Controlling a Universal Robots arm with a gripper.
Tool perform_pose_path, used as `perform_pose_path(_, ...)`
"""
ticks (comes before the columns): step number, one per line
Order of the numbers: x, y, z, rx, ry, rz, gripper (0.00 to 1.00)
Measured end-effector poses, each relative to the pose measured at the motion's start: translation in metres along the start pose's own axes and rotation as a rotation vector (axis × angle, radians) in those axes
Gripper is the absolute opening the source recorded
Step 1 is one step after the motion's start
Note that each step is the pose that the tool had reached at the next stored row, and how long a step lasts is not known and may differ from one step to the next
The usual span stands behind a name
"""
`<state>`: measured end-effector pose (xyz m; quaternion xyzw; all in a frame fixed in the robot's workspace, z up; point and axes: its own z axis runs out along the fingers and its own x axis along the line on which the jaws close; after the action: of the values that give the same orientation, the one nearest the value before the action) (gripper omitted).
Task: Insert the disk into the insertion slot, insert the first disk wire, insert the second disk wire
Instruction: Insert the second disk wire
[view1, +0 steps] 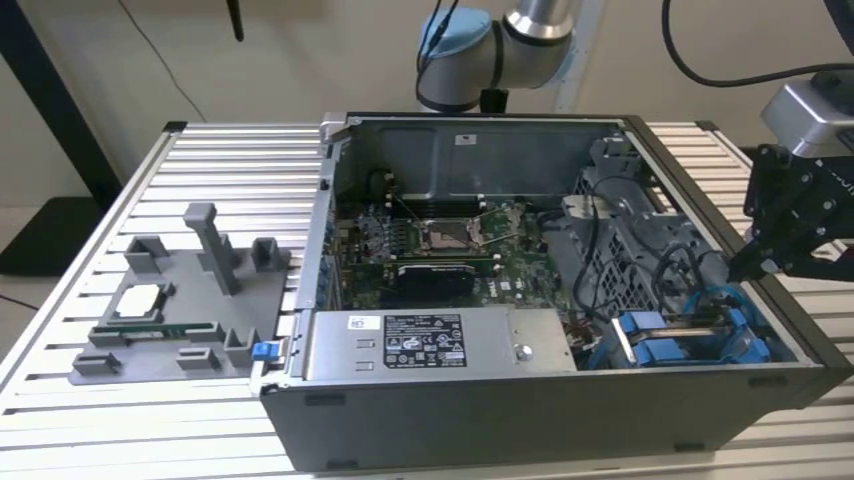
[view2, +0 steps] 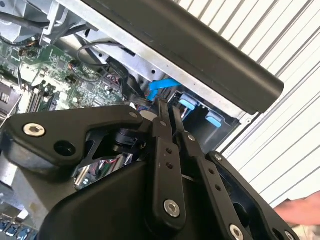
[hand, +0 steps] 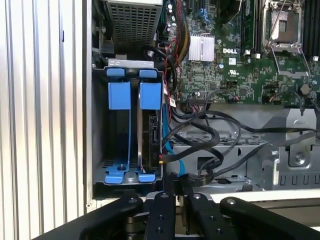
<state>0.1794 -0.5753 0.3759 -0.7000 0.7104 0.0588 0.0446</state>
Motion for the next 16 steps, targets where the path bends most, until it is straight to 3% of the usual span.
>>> perform_pose_path(8,-0.0024,0.0118,-0.0175,0.0002,-0.0021,0.002,0.0)
perform_pose_path(16,-0.0024,0.037,-0.018,0.0008,-0.0025,0.005,0.0)
